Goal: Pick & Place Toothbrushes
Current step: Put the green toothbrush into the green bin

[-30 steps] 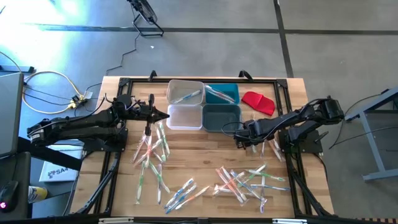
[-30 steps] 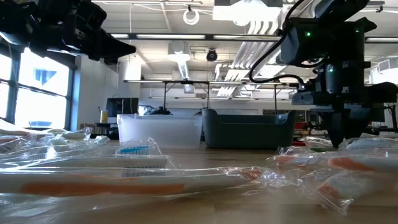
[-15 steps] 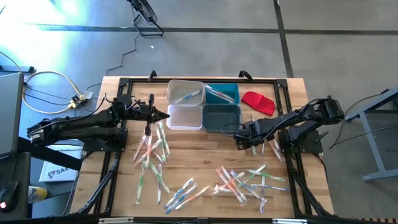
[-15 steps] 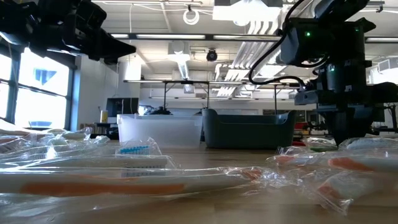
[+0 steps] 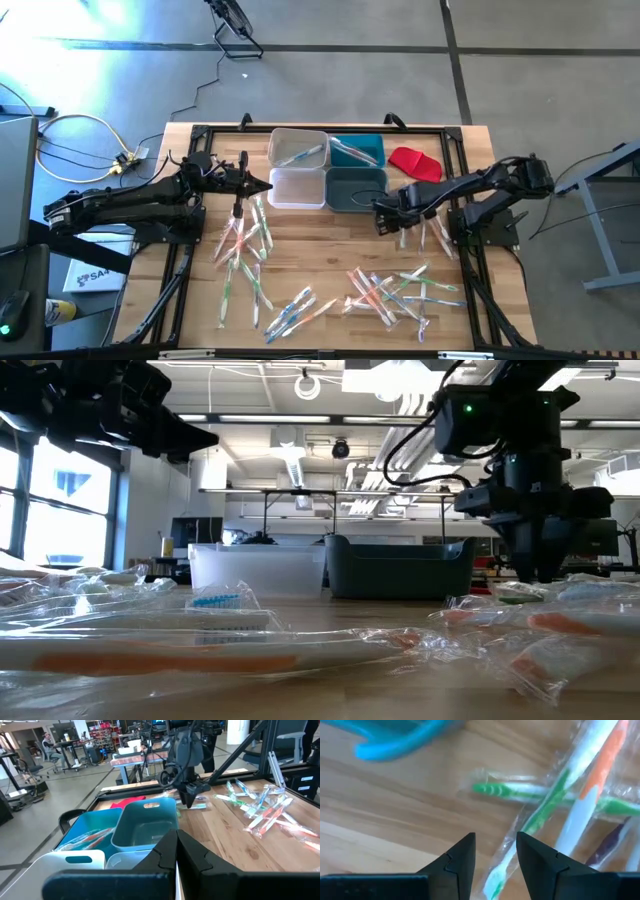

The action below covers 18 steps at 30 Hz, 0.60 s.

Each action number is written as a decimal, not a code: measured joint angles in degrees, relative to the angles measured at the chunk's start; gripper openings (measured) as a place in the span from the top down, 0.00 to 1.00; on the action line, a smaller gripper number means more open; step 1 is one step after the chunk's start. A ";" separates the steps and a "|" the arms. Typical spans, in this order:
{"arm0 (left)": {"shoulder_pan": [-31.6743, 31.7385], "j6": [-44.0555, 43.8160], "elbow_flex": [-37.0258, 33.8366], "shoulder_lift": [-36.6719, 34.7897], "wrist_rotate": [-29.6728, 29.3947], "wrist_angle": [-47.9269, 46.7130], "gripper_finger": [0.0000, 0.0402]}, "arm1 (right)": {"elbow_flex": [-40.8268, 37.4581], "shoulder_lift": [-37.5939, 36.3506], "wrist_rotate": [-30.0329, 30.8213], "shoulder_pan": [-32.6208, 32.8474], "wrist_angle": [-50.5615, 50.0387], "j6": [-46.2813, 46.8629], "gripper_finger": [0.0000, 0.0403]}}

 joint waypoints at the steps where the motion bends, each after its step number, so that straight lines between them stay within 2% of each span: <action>1: 0.00 0.00 0.00 0.00 0.00 0.00 1.00 | -0.02 0.00 -0.73 -0.09 -0.73 0.14 0.67; 9: 0.00 0.00 0.00 0.00 -0.01 0.00 1.00 | -0.02 0.00 -1.47 2.30 -3.46 3.69 0.67; 18: -0.01 0.00 0.00 0.00 0.00 0.00 1.00 | -0.13 0.33 4.90 6.22 -3.37 9.20 0.67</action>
